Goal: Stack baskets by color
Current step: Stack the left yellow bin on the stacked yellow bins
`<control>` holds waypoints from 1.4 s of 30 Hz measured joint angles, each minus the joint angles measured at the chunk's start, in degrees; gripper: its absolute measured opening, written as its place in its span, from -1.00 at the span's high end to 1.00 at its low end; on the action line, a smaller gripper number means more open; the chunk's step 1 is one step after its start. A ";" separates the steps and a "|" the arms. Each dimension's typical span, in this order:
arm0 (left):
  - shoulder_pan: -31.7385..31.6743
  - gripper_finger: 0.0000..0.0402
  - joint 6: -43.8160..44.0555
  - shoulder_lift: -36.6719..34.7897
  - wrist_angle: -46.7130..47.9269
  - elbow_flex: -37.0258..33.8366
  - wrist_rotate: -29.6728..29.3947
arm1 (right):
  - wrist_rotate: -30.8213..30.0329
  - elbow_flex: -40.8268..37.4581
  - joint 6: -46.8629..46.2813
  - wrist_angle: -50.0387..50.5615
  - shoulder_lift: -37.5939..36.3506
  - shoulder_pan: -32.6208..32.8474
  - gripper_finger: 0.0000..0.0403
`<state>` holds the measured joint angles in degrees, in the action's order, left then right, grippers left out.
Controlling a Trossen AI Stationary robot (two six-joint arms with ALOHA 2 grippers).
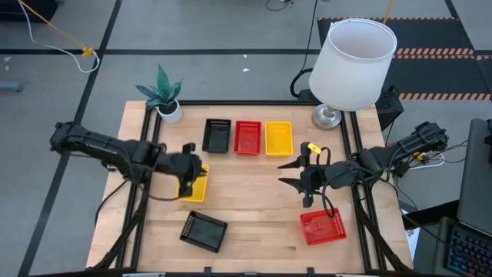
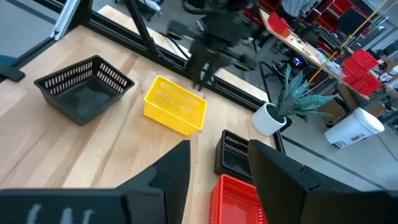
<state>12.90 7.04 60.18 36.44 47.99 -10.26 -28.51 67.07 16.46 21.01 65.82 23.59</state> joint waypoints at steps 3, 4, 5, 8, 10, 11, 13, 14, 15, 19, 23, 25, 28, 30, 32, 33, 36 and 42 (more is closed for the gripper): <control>6.62 0.60 8.94 1.94 2.73 -0.11 -2.44 | 0.02 0.00 0.05 0.27 0.00 -0.01 0.23; 8.77 0.54 11.41 2.68 3.55 -0.49 -2.66 | 0.02 0.00 0.05 0.29 0.00 -0.01 0.23; 10.77 0.47 13.58 3.43 4.11 -1.08 -2.71 | 0.02 0.00 0.05 0.29 0.00 -0.01 0.23; 15.50 0.32 18.42 5.75 3.87 -3.45 -3.47 | 0.02 0.00 -0.60 0.27 0.00 -0.01 0.23; 17.96 0.26 21.83 7.06 3.96 -5.28 -4.39 | 0.02 0.00 -0.69 0.27 0.00 -0.01 0.23; 19.03 0.23 23.45 7.52 3.98 -6.19 -4.76 | 0.02 0.00 -0.72 0.27 0.00 -0.01 0.23; 20.72 0.21 26.28 8.19 3.96 -7.60 -5.43 | 0.02 0.00 -0.76 0.27 0.00 -0.01 0.23; 21.33 0.20 27.54 8.44 3.96 -8.20 -5.91 | 0.02 0.00 -0.83 0.27 0.00 -0.01 0.23; 21.94 0.20 28.75 8.53 4.00 -8.72 -6.40 | 0.02 0.00 -0.97 0.27 0.00 -0.02 0.23; 23.42 0.20 32.20 8.48 3.60 -10.39 -6.93 | 0.02 0.00 -1.02 0.26 0.00 -0.03 0.23; 24.22 0.20 33.19 8.48 3.53 -11.85 -6.93 | 0.02 0.00 -1.44 0.27 0.00 -0.03 0.23; 24.37 0.20 33.61 8.48 3.56 -12.56 -6.93 | 0.02 0.00 -1.86 0.27 0.00 -0.03 0.23; 24.38 0.21 33.60 8.48 3.13 -13.39 -6.93 | 0.02 0.00 -1.93 0.27 0.00 -0.03 0.23; 24.38 0.28 32.98 8.48 2.67 -13.90 -6.93 | 0.02 0.00 -2.23 0.27 0.00 -0.03 0.23; 24.38 0.38 32.54 8.48 2.06 -14.59 -6.92 | 0.02 0.00 -2.22 0.29 0.00 -0.03 0.23; 24.38 0.44 32.44 8.48 1.91 -14.92 -6.91 | 0.02 0.00 -2.22 0.29 0.00 -0.03 0.23; 24.38 0.66 32.25 8.48 1.20 -15.26 -6.87 | 0.02 0.00 -2.22 0.29 0.00 -0.03 0.23; 24.38 0.94 32.44 8.45 3.11 -13.86 -4.77 | 0.02 0.00 -2.26 0.29 0.00 -0.03 0.23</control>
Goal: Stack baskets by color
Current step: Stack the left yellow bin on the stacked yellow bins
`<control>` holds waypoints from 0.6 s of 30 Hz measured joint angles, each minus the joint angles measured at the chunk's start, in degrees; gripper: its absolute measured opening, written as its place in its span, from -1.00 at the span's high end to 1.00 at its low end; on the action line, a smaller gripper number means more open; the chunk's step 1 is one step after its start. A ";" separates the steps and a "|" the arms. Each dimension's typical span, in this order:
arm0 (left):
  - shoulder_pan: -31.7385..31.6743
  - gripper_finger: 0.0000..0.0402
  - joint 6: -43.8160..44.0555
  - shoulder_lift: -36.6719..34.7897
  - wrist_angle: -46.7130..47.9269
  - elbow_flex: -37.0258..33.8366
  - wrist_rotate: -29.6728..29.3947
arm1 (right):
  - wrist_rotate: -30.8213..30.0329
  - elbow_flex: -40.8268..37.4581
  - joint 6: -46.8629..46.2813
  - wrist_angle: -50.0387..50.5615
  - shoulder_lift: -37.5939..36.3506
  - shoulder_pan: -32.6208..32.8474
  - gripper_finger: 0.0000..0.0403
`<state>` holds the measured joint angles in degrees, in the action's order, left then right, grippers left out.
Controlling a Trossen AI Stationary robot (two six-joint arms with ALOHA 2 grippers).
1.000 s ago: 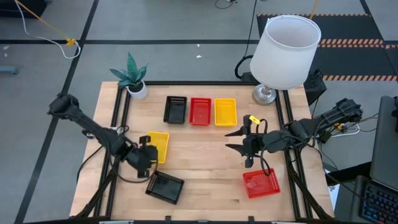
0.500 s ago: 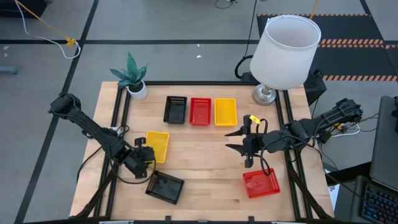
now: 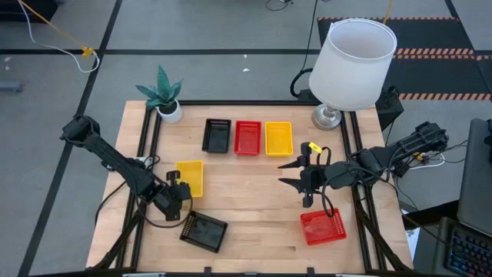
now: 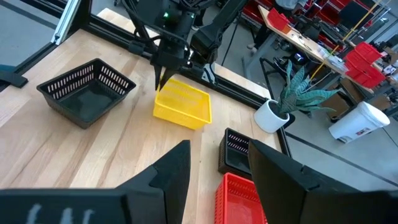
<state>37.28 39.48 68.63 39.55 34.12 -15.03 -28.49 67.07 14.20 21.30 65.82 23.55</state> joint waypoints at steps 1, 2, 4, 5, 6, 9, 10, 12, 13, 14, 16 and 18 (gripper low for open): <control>0.00 0.93 0.24 -0.01 0.86 0.75 -0.04 | 0.00 0.00 0.00 0.00 0.00 0.00 0.23; 0.00 0.93 0.27 -0.01 1.88 1.59 -0.04 | 0.00 0.00 0.00 0.00 0.00 0.00 0.23; -0.01 0.95 0.00 -0.01 4.43 3.66 -0.04 | 0.00 0.00 0.00 0.00 0.00 0.00 0.23; -0.02 0.96 -0.37 -0.01 5.81 4.89 -0.05 | 0.00 0.00 0.00 0.00 0.00 0.00 0.23; 0.00 0.96 -0.49 -0.01 7.39 6.25 -0.17 | 0.00 0.00 0.00 0.00 0.00 0.00 0.23; 0.01 0.95 -0.49 -0.01 13.21 10.67 -1.99 | 0.00 0.00 -0.09 -0.01 0.00 0.00 0.23; 0.00 0.95 -0.51 -0.01 15.06 12.26 -2.59 | -0.01 0.00 -0.39 -0.02 0.00 0.00 0.23; 0.00 0.96 -0.92 -0.01 18.24 15.50 -4.17 | -0.66 0.00 -1.16 -0.50 0.00 -0.04 0.23; 0.00 0.97 -1.33 -0.01 19.78 17.24 -4.78 | -1.48 0.00 -1.62 -1.00 0.00 -0.20 0.23; 0.00 0.97 -1.44 -0.01 21.30 18.90 -5.42 | -1.64 0.00 -2.03 -1.26 0.00 -0.34 0.23; 0.02 0.97 -1.49 0.01 24.15 22.58 -7.27 | -1.69 0.00 -2.78 -1.36 0.00 -0.67 0.23; 0.02 0.96 -2.71 -0.01 26.53 26.11 -10.46 | -1.77 0.00 -3.31 -1.44 0.32 -1.04 0.23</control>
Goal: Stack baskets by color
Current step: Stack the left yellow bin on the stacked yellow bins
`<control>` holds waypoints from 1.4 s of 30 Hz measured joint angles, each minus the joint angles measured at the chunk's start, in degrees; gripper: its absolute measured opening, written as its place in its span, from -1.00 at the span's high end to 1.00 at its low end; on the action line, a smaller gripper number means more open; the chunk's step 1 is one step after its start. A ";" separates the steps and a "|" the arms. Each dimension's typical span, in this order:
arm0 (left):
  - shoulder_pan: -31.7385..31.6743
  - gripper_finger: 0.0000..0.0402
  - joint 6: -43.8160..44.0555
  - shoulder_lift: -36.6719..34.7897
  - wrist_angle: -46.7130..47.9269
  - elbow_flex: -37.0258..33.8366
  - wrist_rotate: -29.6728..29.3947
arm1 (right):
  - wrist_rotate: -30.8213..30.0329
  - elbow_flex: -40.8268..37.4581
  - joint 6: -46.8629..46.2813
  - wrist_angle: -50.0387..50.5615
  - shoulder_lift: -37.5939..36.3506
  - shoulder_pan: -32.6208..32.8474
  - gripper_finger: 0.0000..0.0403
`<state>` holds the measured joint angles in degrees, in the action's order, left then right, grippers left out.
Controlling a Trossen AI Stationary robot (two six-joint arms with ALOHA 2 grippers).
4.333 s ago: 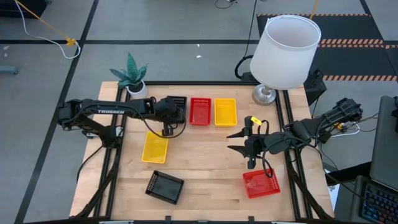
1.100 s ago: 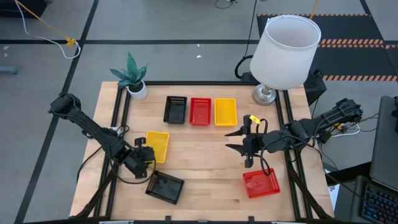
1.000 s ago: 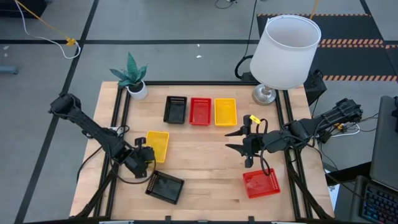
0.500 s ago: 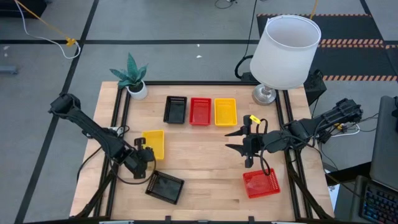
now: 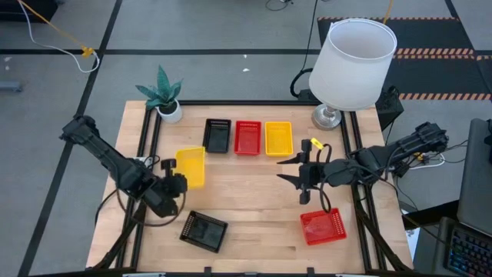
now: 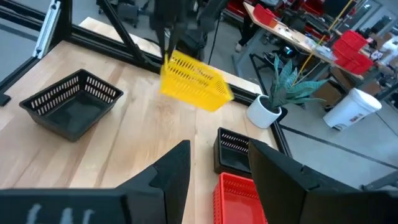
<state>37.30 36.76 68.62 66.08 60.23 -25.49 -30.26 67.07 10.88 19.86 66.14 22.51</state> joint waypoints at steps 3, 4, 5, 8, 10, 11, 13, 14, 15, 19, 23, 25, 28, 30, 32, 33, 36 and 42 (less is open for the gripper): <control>-0.10 0.97 -4.72 0.00 1.41 4.09 -3.25 | 0.01 0.00 -0.38 -0.74 0.81 -0.70 0.23; -0.29 0.97 -6.49 0.00 1.42 5.26 -3.97 | -0.02 0.00 -0.63 -1.38 1.32 -1.01 0.23; -0.53 0.97 -8.25 0.00 1.36 6.23 -4.91 | -0.08 0.00 -0.79 -2.52 1.88 -1.41 0.23; -1.68 0.96 -11.95 0.00 1.36 8.23 -8.21 | -0.09 0.00 -0.79 -5.42 3.72 -2.15 0.23; -2.75 0.96 -13.85 0.00 1.27 8.81 -10.04 | -0.16 0.00 0.02 -8.05 5.04 -2.71 0.23; -3.40 0.97 -14.92 0.00 1.13 8.89 -10.55 | -0.19 0.00 0.47 -9.17 5.64 -2.95 0.23; -5.03 0.97 -16.99 0.00 0.96 8.93 -10.57 | -0.24 0.00 1.26 -11.70 6.70 -3.54 0.23; -5.90 0.97 -17.81 0.00 0.88 8.93 -10.61 | -1.02 0.00 1.70 -12.97 7.15 -3.78 0.23; -6.80 0.97 -18.26 0.00 0.85 8.93 -10.73 | -2.00 0.00 2.17 -14.01 7.57 -4.04 0.23; -10.17 0.95 -20.83 0.00 -0.26 8.95 -12.36 | -5.68 0.00 3.43 -17.11 9.02 -5.20 0.23; -13.34 0.97 -25.55 0.68 -4.24 8.98 -13.63 | -5.95 0.00 3.62 -20.90 10.29 -6.36 0.23; -14.49 0.97 -28.51 1.75 -7.04 8.98 -13.66 | -5.95 0.00 4.60 -23.01 11.16 -6.77 0.23; -16.14 0.94 -33.89 4.61 -11.99 9.00 -13.75 | -5.95 0.00 6.88 -24.87 12.65 -6.81 0.23; -17.24 0.95 -37.95 7.12 -14.50 8.98 -13.56 | -5.89 0.77 7.74 -25.05 13.76 -6.81 0.23; -18.70 0.97 -41.88 9.58 -17.39 8.98 -13.61 | -5.78 2.00 7.86 -24.90 15.08 -6.69 0.23; -19.54 0.97 -43.81 10.61 -19.00 8.98 -13.64 | -5.72 2.86 7.89 -24.64 15.69 -6.61 0.23; -21.99 0.94 -48.11 13.29 -23.45 8.98 -13.69 | -5.24 4.33 9.48 -23.42 17.79 -6.22 0.23; -24.83 0.97 -53.03 15.83 -29.25 8.98 -14.00 | -2.73 4.46 12.89 -22.49 21.58 -6.52 0.23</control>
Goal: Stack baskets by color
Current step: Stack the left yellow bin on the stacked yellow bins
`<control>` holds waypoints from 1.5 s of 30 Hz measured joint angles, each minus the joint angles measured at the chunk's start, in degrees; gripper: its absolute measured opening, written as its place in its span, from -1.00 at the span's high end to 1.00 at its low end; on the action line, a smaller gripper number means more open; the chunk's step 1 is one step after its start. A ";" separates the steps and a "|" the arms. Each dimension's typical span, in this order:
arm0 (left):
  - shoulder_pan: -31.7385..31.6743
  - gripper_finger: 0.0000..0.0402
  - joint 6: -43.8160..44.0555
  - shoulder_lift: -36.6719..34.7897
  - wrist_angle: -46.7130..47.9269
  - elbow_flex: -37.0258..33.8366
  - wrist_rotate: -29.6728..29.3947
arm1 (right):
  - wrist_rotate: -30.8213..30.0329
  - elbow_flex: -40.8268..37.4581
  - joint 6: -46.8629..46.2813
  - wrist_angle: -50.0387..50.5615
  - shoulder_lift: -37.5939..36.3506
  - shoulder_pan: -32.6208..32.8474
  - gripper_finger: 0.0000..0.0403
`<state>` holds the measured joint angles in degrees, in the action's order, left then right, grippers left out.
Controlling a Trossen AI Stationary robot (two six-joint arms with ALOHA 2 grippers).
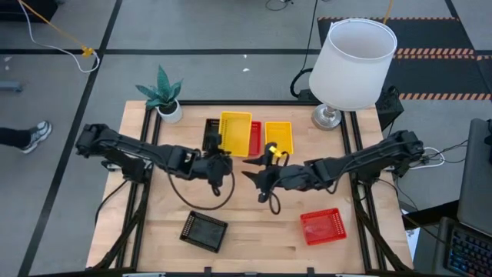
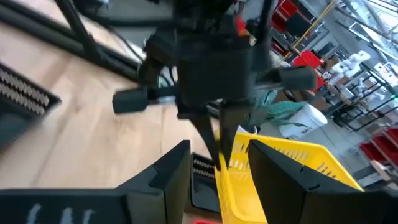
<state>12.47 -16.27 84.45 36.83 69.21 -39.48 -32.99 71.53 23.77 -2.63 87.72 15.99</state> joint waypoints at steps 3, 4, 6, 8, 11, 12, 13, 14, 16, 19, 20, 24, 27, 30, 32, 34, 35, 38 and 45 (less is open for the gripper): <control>-0.43 0.95 -0.91 0.37 -1.65 0.00 -0.03 | -0.11 0.00 0.98 0.46 1.31 -1.18 0.23; -0.46 0.93 -1.13 0.41 -1.76 0.00 0.00 | -0.15 0.00 0.90 0.35 1.64 -1.77 0.23; -0.46 0.91 -1.43 0.46 -1.82 0.00 0.02 | -0.24 0.00 0.41 0.40 2.20 -2.80 0.23; -0.46 0.92 -1.63 0.46 -2.81 0.00 0.01 | -0.16 0.00 -0.41 0.86 2.25 -3.79 0.23; -0.33 0.97 -2.07 0.46 -3.23 0.00 0.37 | -0.10 0.11 -1.19 0.67 2.98 -5.14 0.23; -0.33 0.97 -2.08 0.46 -3.41 0.00 0.40 | -0.06 0.09 -1.19 1.21 3.15 -5.41 0.24; -0.28 0.96 -2.12 0.46 -3.55 0.00 0.43 | 0.10 0.01 -1.20 2.05 3.21 -5.63 0.25; -0.29 0.94 -2.17 0.46 -3.62 0.00 0.41 | 0.21 -0.02 -1.19 2.29 3.46 -5.90 0.27; -0.28 0.91 -2.20 0.46 -3.67 0.00 0.41 | 1.01 0.09 -0.78 1.37 4.31 -6.54 0.31; -0.28 0.92 -2.71 0.46 -3.82 0.00 0.49 | 2.07 -0.02 -0.49 2.41 4.94 -6.98 0.38; -0.28 0.95 -2.75 0.46 -3.84 0.00 0.49 | 2.75 0.01 -0.46 1.73 5.48 -7.27 0.40; -0.17 0.95 -3.13 0.52 -3.62 -0.09 0.63 | 3.10 0.09 -0.07 2.19 5.86 -7.70 0.48; 0.02 0.90 -3.12 0.47 -4.02 -0.09 0.55 | 3.10 0.09 -0.09 2.52 5.91 -8.00 0.53; 0.05 0.93 -3.11 0.46 -3.99 -0.09 0.59 | 3.08 -0.02 -0.09 3.05 6.03 -8.12 0.57; 0.16 0.96 -3.13 0.46 -3.99 -0.09 0.56 | 3.05 -0.02 -0.09 3.05 5.98 -8.16 0.61; 0.34 0.96 -3.22 0.46 -3.98 -0.09 0.50 | 3.06 -0.02 -0.09 3.28 5.97 -8.18 0.64; 0.41 0.94 -3.34 0.46 -3.97 -0.09 0.52 | 3.06 -0.02 -0.09 3.46 5.99 -8.18 0.66; 0.42 0.90 -3.42 0.46 -4.17 -0.09 0.52 | 3.08 -0.02 -0.09 3.82 5.99 -8.16 0.70; 0.42 0.95 -4.23 0.46 -5.78 -0.09 1.37 | 3.08 -0.02 0.06 4.32 5.99 -8.35 0.75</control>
<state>12.88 -20.50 84.90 31.05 69.12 -38.11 -29.91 71.50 23.83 1.69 93.71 7.64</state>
